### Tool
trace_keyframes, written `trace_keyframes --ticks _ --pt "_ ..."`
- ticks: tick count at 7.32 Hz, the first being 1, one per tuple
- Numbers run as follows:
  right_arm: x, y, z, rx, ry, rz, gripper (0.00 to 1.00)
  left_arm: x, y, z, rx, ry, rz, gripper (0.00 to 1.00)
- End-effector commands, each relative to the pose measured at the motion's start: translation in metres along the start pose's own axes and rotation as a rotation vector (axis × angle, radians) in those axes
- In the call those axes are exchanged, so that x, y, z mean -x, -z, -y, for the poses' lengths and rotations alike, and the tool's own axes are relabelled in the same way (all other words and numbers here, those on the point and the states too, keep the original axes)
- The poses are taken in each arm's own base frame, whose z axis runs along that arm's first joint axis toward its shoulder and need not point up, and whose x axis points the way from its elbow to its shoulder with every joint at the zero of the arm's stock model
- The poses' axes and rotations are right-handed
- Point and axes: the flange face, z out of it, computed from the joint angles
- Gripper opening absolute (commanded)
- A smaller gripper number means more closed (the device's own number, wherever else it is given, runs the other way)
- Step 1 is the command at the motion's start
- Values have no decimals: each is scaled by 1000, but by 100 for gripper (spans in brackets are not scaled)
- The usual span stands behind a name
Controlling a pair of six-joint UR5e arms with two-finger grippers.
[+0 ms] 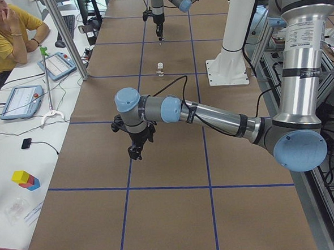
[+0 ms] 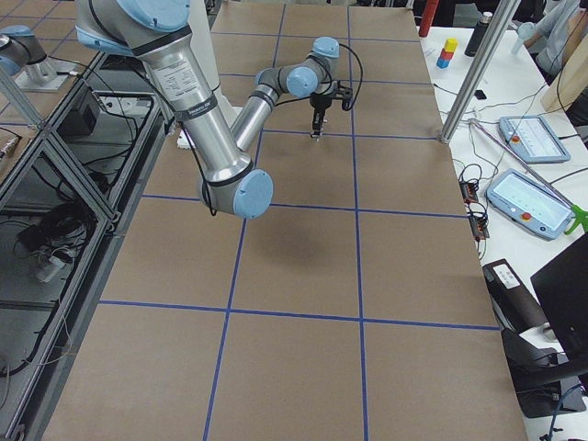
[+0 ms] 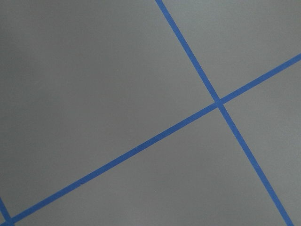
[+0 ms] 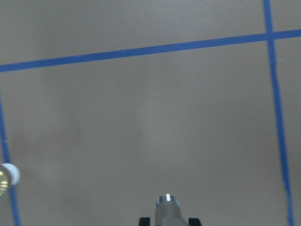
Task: Assemble PPR valve and pipe with both arms
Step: 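Carry the silver part with the right gripper above the standing valve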
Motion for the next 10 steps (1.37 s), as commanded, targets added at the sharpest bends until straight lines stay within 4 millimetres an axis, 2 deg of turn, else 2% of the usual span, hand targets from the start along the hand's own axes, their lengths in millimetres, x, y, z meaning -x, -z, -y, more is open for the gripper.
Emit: trace_keyframes --ticks 1,2,3,4,6,10 --pt "92 5 -7 -1 -82 14 0 0 -1 -2 2 3 -2 100" --pt "131 4 -9 9 -112 10 0 1 -4 -5 7 6 -4 100" --pt "153 5 -13 18 -123 9 0 1 -4 -5 7 6 -4 100" --pt "154 0 -17 14 -120 2 0 1 -4 -5 7 7 -4 100" --pt "146 -21 -22 -2 -115 -33 0 1 -4 -5 7 7 -4 100" --pt "146 -26 -26 5 -112 -40 0 0 -4 -3 8 4 -5 100"
